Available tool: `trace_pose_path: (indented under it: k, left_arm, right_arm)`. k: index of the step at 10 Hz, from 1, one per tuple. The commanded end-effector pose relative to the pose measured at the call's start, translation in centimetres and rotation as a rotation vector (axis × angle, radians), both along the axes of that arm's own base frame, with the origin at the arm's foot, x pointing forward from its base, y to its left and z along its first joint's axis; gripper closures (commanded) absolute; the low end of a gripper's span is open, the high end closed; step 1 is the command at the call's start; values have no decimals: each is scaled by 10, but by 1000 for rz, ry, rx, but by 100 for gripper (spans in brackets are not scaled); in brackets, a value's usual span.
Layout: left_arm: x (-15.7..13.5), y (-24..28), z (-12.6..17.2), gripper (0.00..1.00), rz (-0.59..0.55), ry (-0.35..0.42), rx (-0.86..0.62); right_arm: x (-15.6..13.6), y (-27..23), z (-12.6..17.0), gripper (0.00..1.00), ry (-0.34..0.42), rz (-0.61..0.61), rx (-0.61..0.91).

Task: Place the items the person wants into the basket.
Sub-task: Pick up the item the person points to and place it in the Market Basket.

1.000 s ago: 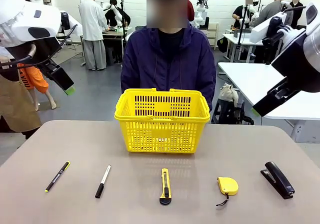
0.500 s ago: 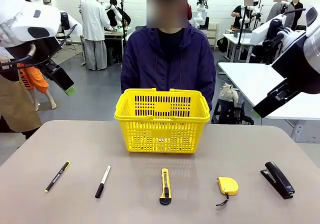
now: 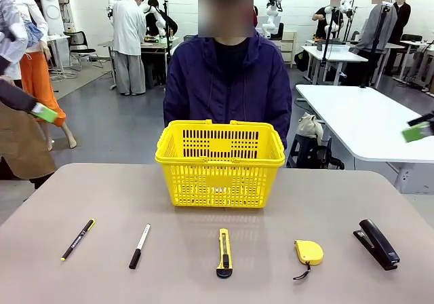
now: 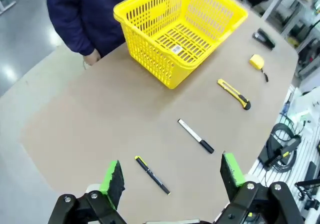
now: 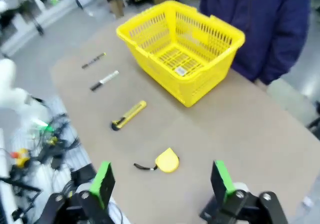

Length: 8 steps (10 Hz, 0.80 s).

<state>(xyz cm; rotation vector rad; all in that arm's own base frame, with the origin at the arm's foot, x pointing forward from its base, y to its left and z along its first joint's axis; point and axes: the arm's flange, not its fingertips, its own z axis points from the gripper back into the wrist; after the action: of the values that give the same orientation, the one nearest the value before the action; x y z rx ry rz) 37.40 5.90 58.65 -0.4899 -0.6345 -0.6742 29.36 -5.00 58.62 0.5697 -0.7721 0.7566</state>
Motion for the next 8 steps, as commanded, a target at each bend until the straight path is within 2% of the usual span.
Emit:
trace_pose_path:
  k: [1,3,5,8]
  left_arm:
    - [-5,58,5,0,38,-25,-76]
    - [-28,111,4,0,65,-63,-122]
    - [-49,120,17,0,57,-62,-102]
    - [-64,113,25,0,98,-78,-125]
  right_arm:
    - [-5,-53,-6,0,30,-22,104]
    - [-22,-90,-10,0,-35,-65,146]
    - [-49,-116,1,0,-90,-94,149]
    - [-77,-135,10,0,-122,-107,182]
